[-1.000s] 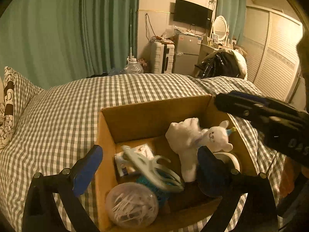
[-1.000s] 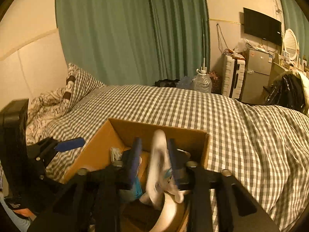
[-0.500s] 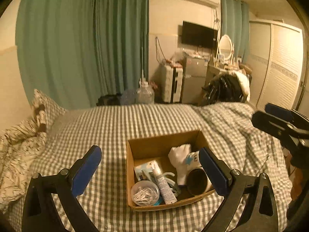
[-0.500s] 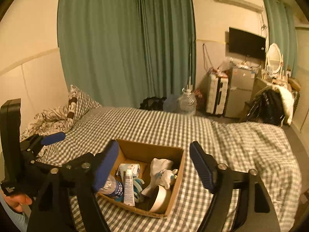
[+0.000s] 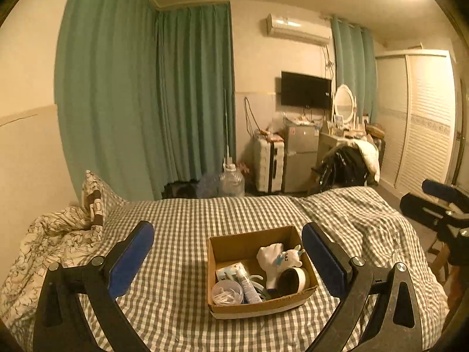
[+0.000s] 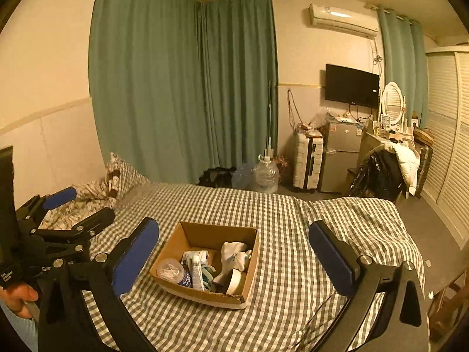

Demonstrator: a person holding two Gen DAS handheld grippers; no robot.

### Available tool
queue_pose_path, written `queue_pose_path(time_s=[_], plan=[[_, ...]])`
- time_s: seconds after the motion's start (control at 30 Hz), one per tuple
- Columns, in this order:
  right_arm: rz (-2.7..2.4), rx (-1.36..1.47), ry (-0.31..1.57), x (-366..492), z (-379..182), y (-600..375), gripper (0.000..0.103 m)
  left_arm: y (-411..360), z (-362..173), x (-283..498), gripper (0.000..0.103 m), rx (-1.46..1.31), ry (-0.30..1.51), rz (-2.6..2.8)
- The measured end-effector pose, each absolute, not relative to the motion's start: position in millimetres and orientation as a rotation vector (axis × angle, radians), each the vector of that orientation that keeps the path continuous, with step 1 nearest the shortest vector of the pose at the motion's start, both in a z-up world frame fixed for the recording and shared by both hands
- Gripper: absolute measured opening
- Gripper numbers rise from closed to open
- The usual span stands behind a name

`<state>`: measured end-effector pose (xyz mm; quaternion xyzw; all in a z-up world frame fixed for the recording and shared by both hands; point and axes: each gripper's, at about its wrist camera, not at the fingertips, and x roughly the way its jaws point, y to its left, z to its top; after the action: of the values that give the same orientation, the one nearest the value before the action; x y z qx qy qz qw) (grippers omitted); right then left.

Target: Organize objects

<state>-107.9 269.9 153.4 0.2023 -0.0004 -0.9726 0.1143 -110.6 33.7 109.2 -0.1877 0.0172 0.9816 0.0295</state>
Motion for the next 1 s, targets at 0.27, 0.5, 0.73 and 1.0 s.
queue_pose_path(time_s=[0.27, 0.5, 0.73, 1.0], plan=[[-2.964, 0.545, 0.014, -92.8, 104.9, 277.0, 0.103, 34.1, 63.5, -85.8, 0.103, -0.546, -0.032, 3.074], [-2.976, 0.553, 0.127, -108.8, 47.8, 273.7, 0.103, 34.1, 6.9, -92.5, 0.103, -0.660, -0.067, 3.094], [-2.946, 0.602, 0.055, -119.6, 32.7, 281.8, 0.103, 35.8, -1.4, -97.2, 0.103, -0.685, -0.068, 3.071], [-2.940, 0.596, 0.028, -117.3, 34.5, 284.3, 0.103, 38.2, -2.1, -95.7, 0.103, -0.700, -0.057, 3.067]])
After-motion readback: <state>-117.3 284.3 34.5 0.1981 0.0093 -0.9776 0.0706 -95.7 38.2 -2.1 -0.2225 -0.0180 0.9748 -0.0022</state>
